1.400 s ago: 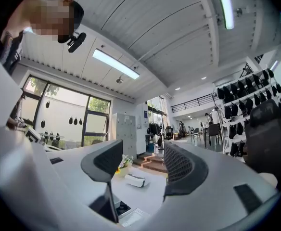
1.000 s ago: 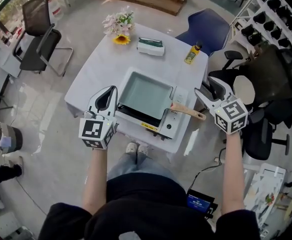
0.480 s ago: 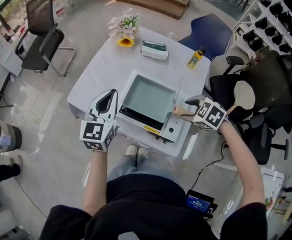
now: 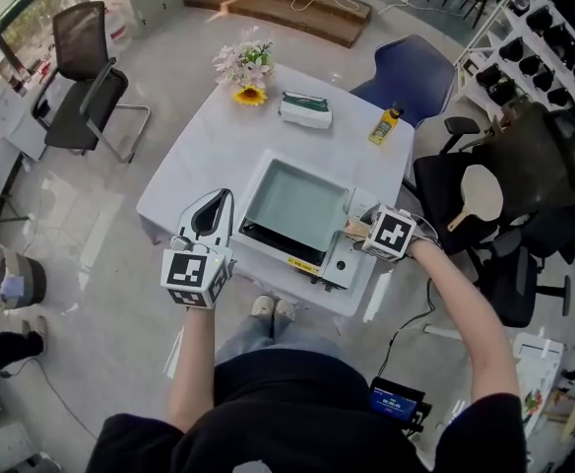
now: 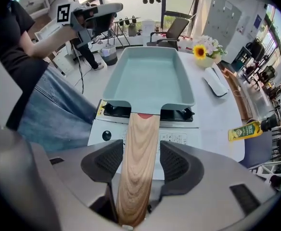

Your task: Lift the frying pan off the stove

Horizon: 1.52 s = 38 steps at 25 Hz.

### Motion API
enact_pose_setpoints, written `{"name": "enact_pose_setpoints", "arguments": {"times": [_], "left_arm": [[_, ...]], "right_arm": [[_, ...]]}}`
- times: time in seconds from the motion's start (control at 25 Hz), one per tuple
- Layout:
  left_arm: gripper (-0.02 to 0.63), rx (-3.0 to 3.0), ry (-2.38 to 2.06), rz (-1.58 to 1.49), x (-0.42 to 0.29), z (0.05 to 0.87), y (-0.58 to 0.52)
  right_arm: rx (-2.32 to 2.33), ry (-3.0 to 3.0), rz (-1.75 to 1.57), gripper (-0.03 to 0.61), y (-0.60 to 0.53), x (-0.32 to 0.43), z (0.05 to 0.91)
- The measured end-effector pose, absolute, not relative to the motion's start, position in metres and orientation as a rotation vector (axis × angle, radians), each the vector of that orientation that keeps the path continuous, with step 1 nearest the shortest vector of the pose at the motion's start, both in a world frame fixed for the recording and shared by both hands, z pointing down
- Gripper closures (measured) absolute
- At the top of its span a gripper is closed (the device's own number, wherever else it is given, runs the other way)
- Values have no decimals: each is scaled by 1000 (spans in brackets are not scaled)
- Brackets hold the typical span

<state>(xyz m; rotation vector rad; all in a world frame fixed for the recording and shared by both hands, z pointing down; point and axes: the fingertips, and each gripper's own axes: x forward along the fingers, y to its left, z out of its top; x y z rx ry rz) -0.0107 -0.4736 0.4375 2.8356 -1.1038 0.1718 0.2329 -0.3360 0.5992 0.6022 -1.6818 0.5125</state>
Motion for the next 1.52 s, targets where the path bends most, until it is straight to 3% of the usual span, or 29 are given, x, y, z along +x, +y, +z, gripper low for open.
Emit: {"name": "enact_pose_setpoints", "arguments": {"times": [0.48, 0.84, 1.52], "left_arm": [[594, 2835, -1103, 165, -8, 436, -480], [594, 2828, -1114, 171, -8, 438, -485], [594, 2817, -1097, 182, -4, 445, -492]], "right_arm": [[578, -1620, 559, 388, -335, 232, 619], [569, -1576, 568, 513, -333, 234, 627], [539, -1582, 524, 532, -329, 239, 629]]}}
